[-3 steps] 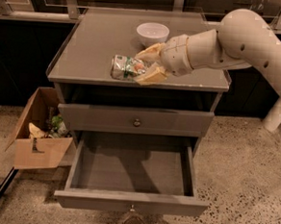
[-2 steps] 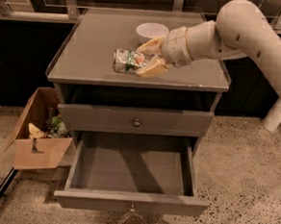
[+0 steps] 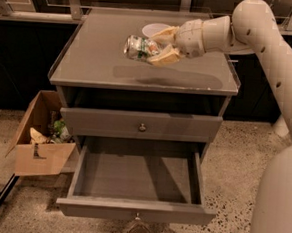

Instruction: Pick 7up can from middle drawer and place on counter

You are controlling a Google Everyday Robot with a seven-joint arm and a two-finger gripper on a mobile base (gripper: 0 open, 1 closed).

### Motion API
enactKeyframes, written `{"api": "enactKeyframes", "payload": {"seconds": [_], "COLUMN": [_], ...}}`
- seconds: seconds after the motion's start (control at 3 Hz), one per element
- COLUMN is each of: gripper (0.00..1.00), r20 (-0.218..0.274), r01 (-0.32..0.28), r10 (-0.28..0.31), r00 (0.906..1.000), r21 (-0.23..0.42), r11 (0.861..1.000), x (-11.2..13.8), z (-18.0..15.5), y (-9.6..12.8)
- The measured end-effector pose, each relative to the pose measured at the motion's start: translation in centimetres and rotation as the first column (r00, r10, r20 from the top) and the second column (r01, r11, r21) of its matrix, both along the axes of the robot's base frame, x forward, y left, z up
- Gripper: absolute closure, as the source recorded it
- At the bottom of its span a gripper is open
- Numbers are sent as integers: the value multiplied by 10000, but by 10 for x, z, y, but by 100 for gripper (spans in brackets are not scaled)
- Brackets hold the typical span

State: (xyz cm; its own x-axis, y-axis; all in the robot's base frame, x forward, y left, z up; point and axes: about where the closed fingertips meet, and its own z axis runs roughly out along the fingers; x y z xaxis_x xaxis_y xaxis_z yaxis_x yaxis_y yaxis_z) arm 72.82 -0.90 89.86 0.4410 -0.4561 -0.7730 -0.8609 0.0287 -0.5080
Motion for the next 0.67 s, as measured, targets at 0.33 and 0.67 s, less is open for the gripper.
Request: {"api": "enactKeyframes", "payload": {"seconds": [0.33, 0.67], "gripper": [100, 87], "r20": [-58, -51], "r01": [-73, -57], "r10": [74, 58], "r00": [10000, 10000], "r21": [222, 290], "r11": [9997, 9996], "x": [22, 28], "z": [-16, -19], "y": [1, 1]}}
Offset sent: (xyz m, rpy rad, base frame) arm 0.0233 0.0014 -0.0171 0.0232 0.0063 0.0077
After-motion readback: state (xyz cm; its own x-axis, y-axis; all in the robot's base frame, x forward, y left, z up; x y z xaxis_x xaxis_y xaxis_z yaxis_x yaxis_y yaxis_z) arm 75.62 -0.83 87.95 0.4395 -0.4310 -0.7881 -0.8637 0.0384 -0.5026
